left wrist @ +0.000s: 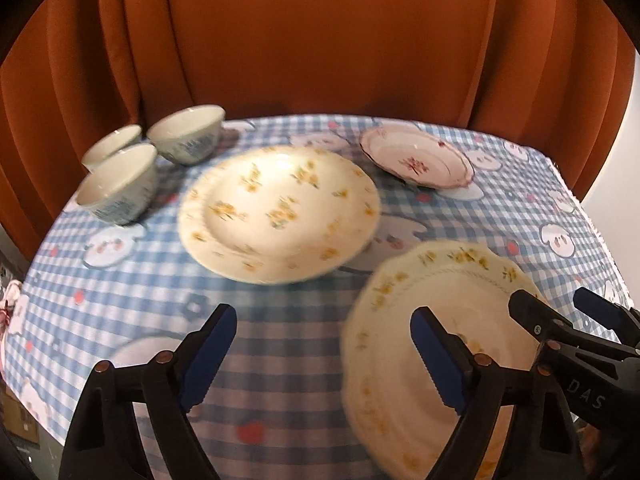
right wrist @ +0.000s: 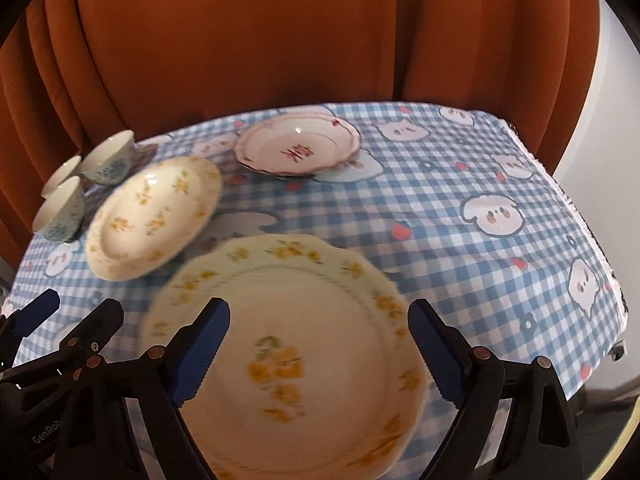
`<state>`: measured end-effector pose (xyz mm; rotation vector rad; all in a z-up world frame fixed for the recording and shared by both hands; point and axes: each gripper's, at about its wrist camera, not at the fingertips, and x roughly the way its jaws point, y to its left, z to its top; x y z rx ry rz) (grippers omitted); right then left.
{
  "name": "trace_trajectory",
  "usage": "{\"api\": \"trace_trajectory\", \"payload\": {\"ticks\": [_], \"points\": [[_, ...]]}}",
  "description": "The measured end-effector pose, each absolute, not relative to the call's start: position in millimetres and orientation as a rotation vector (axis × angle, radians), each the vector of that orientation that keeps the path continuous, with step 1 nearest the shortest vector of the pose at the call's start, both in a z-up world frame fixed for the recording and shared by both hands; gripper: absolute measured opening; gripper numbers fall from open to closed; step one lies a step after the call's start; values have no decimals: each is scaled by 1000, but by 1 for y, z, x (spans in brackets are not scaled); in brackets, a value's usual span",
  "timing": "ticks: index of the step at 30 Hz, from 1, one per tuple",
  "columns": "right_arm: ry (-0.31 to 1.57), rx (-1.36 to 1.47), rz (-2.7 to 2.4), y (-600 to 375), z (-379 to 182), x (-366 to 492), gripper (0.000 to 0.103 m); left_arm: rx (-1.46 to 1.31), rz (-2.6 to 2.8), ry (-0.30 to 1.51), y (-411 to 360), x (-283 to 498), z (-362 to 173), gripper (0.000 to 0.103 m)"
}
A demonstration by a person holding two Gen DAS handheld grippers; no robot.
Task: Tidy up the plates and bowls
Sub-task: 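Reach the right tool to the yellow-flower deep plate stack and grip the top plate's rim, then lift the deep plate with the right tool and carry it toward the flat yellow-flower plate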
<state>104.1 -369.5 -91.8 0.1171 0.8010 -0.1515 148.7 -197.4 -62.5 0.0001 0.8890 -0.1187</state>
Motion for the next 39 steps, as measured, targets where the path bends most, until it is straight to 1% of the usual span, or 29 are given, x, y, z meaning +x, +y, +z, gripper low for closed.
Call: {"api": "trace_trajectory", "payload": {"ticks": [8,10,12,17,27,39], "points": [[906,126,-102,-403,-126,118,88,-14,-85,990,-226,151,-90,87],[929,131,-86,-408,-133,121,85,-11,-79,1013,-232,153,-96,86],[954,140,-68,-412,-141,125,83,-7,-81,1027,-236,154,-100,81],[986,145,-18,-415,-152,132,74,10,-78,1051,-244,159,-107,74],[1019,152,33,-419,-158,142,69,19,-24,1095,-249,167,-115,73],[1067,155,42,-414,-157,136,69,5,-13,1120,-245,163,-113,71]]}}
